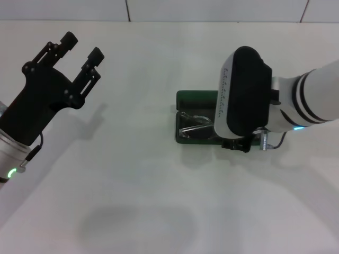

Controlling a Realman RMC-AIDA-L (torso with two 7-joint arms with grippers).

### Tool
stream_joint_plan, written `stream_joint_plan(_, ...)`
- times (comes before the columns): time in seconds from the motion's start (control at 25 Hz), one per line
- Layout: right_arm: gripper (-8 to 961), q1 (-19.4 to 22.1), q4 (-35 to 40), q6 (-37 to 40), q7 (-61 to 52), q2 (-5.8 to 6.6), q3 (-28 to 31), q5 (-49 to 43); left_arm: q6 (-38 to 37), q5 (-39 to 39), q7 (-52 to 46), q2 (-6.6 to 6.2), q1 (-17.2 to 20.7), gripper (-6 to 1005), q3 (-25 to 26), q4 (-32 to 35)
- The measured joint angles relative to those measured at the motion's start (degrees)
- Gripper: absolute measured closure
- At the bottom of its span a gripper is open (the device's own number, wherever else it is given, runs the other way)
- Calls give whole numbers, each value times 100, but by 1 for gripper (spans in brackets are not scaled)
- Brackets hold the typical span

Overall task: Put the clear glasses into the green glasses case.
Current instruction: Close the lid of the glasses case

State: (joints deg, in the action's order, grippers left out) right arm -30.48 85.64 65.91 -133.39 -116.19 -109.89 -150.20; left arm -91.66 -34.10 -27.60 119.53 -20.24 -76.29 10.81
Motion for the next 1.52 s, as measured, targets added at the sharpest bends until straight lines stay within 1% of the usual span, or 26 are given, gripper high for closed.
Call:
stream_joint_plan(0.28, 492, -196, -190, -83, -18, -1, -182, 39, 1, 0, 20, 0, 1, 409, 0, 0)
stream_joint_plan(0.6, 485, 27, 299, -42, -37, 6, -173, 1, 39, 0, 50, -6, 3, 407, 7, 0)
stream_joint_plan(1.0, 476, -186, -178, -106, -30, 1, -276, 42, 44, 0, 48, 0, -6, 405, 1, 0)
stream_joint_plan(1.16, 473, -187, -129, -118, -33, 0, -300, 45, 51, 0, 49, 0, -12, 404, 0, 0)
stream_joint_plan(1.24, 471, -84, 71, -101, -29, 6, -277, 46, 52, 0, 52, 0, -2, 404, 0, 1)
stream_joint_plan(1.36, 469, 187, 526, -94, 38, 41, -190, 46, 46, 0, 53, -1, 27, 403, 0, 0)
stream_joint_plan(1.52, 465, 616, 884, -110, 537, 34, 112, 369, -14, 0, 53, 0, 68, 402, 0, 1)
